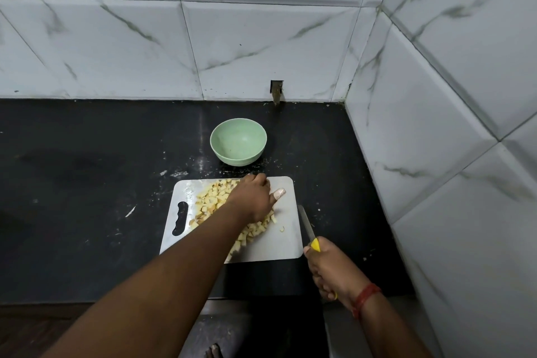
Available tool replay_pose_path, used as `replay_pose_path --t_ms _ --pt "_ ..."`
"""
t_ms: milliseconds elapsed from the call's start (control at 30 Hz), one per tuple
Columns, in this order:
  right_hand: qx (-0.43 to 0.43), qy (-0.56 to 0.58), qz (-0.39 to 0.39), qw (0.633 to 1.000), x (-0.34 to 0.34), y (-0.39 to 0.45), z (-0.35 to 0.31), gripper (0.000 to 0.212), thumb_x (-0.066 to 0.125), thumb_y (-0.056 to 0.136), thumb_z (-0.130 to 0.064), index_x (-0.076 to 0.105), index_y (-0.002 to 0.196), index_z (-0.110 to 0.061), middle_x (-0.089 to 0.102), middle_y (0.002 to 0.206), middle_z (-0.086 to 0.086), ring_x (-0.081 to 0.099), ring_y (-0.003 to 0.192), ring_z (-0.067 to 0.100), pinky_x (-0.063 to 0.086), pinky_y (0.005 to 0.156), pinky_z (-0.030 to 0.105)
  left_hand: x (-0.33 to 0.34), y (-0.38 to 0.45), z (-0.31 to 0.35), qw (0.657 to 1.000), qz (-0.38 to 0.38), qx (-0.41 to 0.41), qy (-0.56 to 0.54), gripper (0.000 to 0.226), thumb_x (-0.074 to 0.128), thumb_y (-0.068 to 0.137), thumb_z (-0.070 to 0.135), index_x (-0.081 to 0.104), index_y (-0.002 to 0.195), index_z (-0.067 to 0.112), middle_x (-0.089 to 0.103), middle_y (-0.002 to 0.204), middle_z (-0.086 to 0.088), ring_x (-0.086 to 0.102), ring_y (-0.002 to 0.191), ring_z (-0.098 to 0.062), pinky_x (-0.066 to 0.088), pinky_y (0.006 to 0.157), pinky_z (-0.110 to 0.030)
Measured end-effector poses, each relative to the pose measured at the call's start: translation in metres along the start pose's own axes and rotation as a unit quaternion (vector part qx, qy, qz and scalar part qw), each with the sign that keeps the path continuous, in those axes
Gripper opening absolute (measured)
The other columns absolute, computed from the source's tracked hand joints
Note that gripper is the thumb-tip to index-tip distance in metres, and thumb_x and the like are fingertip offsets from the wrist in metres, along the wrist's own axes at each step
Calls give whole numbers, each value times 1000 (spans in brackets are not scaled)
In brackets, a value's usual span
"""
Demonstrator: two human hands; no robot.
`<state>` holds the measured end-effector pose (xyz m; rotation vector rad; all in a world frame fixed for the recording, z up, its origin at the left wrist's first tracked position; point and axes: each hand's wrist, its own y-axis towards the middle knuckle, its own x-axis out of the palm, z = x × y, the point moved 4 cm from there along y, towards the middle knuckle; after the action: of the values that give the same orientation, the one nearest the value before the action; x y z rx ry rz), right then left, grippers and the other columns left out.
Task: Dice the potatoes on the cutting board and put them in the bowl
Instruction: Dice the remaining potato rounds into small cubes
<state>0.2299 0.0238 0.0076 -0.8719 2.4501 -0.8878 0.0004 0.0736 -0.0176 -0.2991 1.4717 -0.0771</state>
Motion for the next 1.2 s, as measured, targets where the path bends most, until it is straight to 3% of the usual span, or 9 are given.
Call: replay_pose_path --t_ms 267,467,567,700,900,1033,1133,1200 --pt "4 17 11 1000 -8 -15 16 20 41 102 -27 37 85 -18 35 54 -4 24 39 11 19 41 19 -1 8 37 998 22 49 -18 66 22 107 54 62 125 4 45 132 -9 45 119 -27 39 103 -40" --pt "8 24 17 1000 -10 -21 25 17 41 103 -24 37 89 -17 35 55 -4 24 38 10 20 40 17 11 -16 52 993 52 88 59 73 16 105 59 57 135 6 48 129 -9 45 115 -27 36 105 -39" --pt "8 22 21 1000 -7 -22 26 14 41 103 -25 39 91 -17 36 56 -3 24 38 10 21 39 16 18 -32 55 990 63 103 66 77 12 104 60 46 149 8 49 140 -10 43 128 -29 24 119 -40" --pt "2 -5 32 999 -2 -17 23 18 43 101 -27 37 86 -18 37 58 -2 26 37 11 22 40 18 24 -49 48 987 71 126 63 77 12 103 61 47 148 8 45 151 -10 37 143 -25 4 128 -42" --pt "1 -15 27 1000 7 -9 14 17 44 100 -28 37 87 -19 36 60 1 26 39 11 22 40 20 19 -57 46 983 38 154 89 75 14 105 59 37 154 8 35 161 -12 24 151 -27 1 127 -45" --pt "3 -13 37 999 8 -4 12 16 43 100 -28 38 88 -19 37 60 1 27 39 11 23 41 20 19 -67 45 970 72 198 125 78 5 103 57 26 160 8 27 165 -12 20 154 -28 0 128 -46" --pt "11 -22 40 999 8 -3 13 17 43 100 -30 39 88 -19 39 61 0 29 39 11 25 41 21 27 -72 46 957 73 242 145 71 11 106 52 29 158 6 30 164 -12 24 152 -30 0 128 -45" --pt "18 -25 39 999 8 -4 14 18 42 101 -31 40 88 -19 39 61 0 28 39 11 25 40 20 30 -72 41 960 63 229 148 69 15 108 49 31 157 3 31 163 -13 24 152 -30 -7 126 -41"
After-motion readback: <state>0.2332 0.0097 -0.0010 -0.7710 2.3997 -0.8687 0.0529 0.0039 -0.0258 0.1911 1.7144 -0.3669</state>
